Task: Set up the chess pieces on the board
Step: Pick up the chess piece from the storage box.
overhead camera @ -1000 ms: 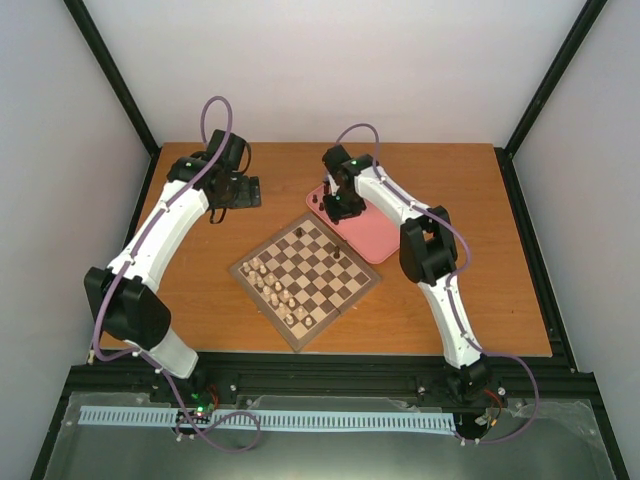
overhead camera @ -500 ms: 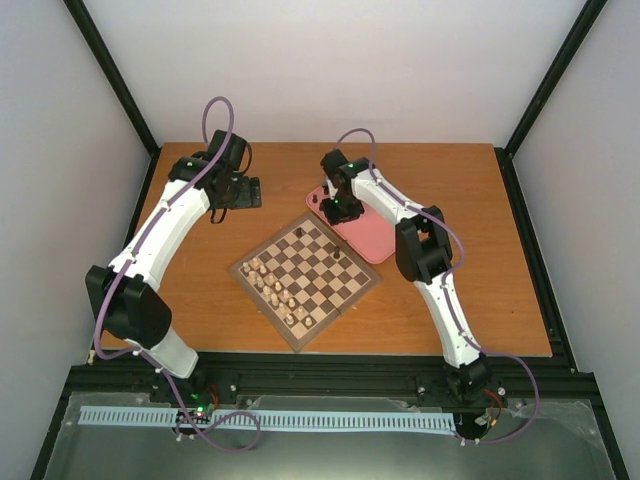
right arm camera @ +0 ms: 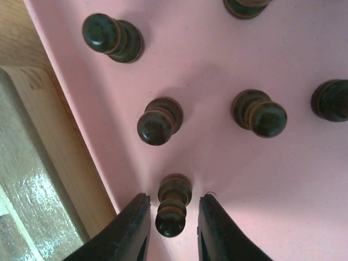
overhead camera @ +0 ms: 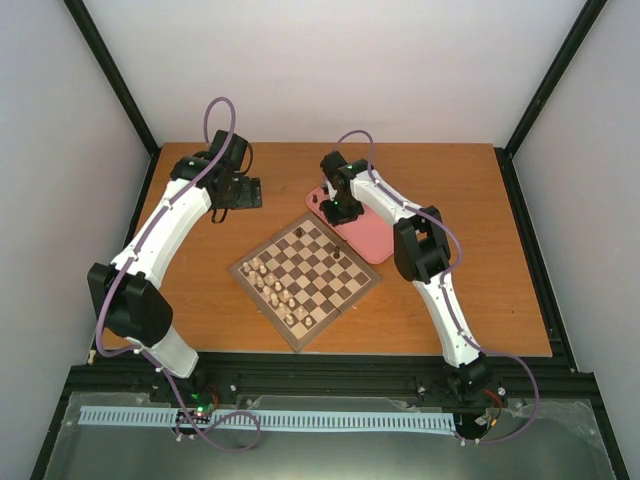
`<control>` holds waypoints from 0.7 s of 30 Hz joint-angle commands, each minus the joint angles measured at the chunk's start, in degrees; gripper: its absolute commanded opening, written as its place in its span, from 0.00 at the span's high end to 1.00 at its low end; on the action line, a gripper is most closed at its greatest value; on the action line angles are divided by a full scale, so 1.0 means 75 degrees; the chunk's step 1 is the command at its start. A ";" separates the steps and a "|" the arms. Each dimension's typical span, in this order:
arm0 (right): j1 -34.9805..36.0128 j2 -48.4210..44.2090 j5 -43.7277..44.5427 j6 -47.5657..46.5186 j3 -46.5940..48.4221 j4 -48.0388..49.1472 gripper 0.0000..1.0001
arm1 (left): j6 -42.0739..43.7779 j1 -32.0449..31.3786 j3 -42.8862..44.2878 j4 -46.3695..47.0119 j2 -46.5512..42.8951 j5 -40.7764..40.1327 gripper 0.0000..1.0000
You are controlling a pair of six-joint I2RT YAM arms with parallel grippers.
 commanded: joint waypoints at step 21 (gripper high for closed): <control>0.0122 -0.1095 0.0432 -0.0214 -0.0052 -0.0087 0.91 | 0.0100 0.0050 0.0098 -0.0015 0.0012 0.0006 0.00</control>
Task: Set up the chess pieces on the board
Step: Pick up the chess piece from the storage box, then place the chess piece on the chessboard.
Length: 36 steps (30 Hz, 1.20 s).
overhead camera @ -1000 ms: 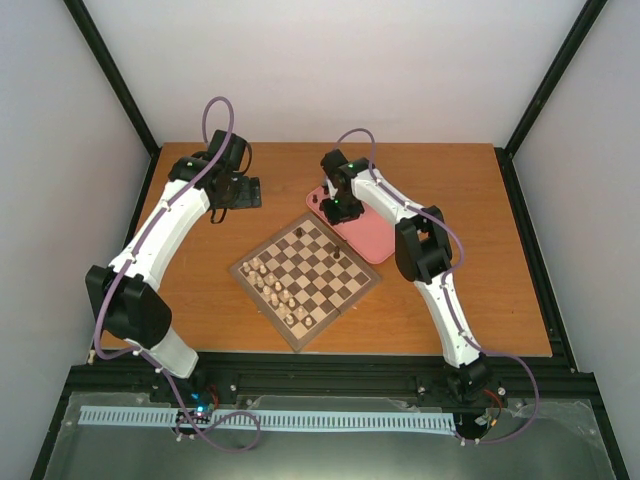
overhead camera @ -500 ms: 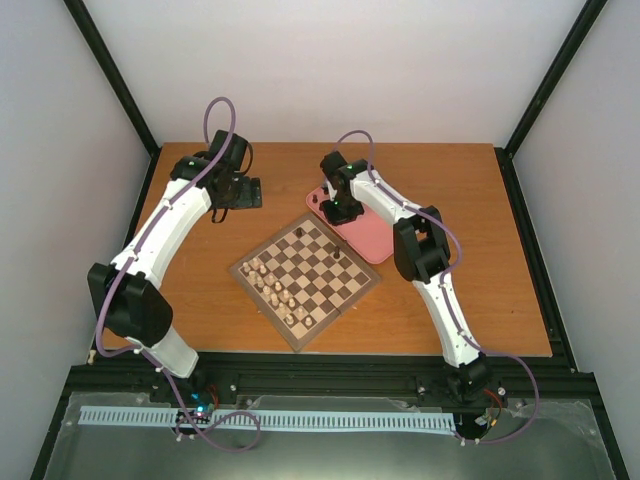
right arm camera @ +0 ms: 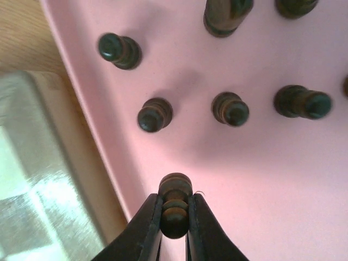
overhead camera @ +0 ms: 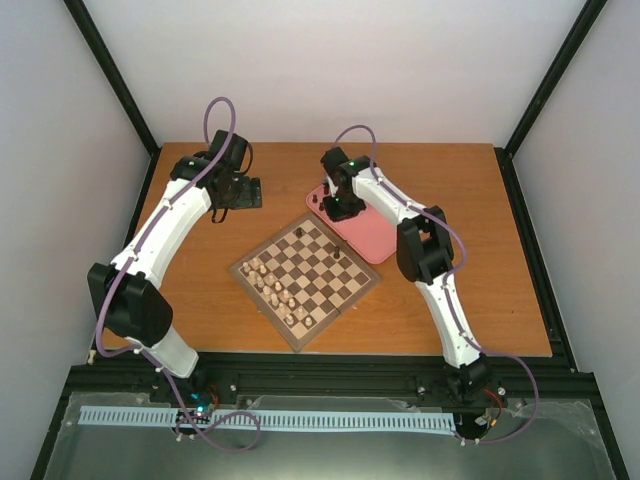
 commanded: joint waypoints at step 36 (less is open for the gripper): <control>0.1678 -0.1214 -0.0185 -0.0086 -0.0943 -0.0148 0.91 | 0.0032 0.0053 -0.0253 0.0107 -0.0351 0.0128 0.00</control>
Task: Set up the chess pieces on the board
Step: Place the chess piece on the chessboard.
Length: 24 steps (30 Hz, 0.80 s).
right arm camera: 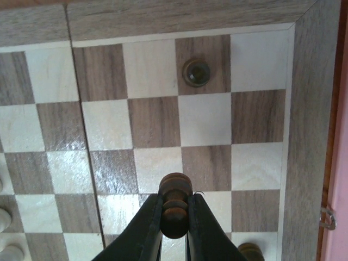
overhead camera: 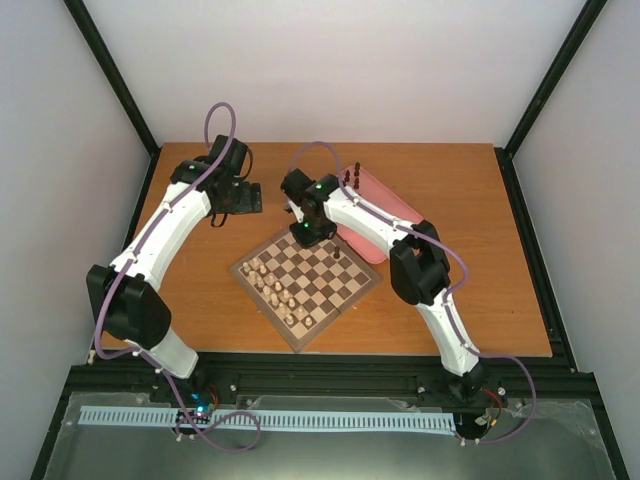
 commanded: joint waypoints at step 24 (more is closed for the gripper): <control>-0.0288 0.0961 -0.0290 -0.0047 0.0910 0.0197 0.90 | 0.0122 0.0062 0.0287 0.0049 0.0055 -0.0078 0.00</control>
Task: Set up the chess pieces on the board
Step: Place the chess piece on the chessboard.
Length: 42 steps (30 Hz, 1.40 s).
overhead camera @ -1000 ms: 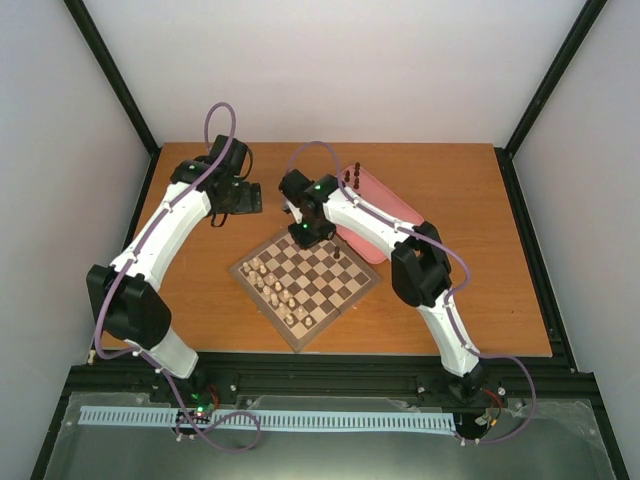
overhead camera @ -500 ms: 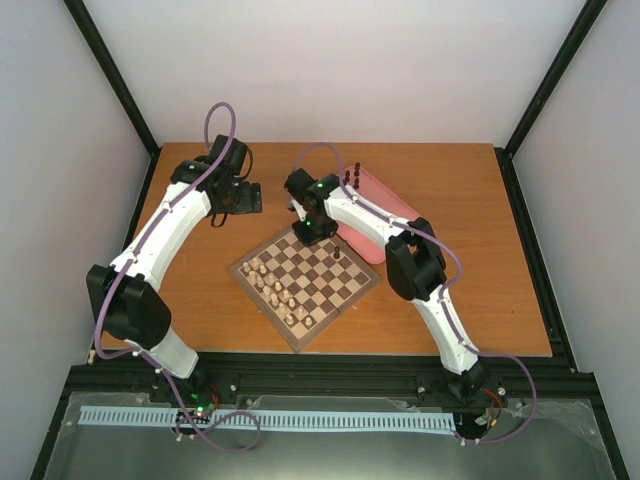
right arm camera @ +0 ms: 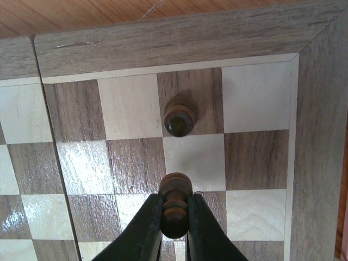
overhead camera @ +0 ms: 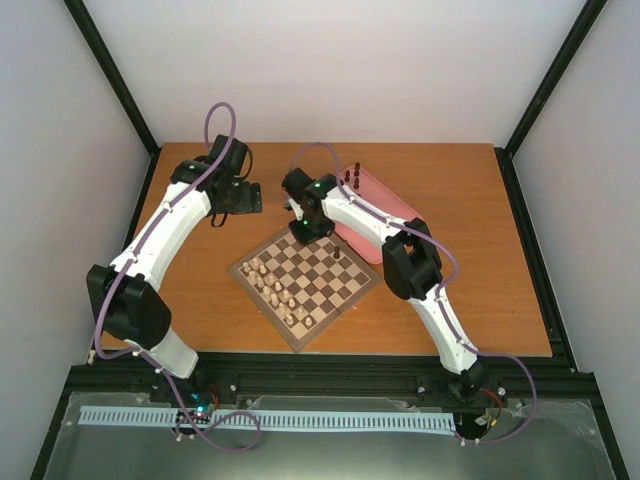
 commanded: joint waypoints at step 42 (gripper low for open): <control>-0.0367 -0.1250 -0.0111 -0.0115 0.0018 -0.0087 0.50 | 0.0093 0.0068 0.0259 0.0023 0.0081 0.0031 0.00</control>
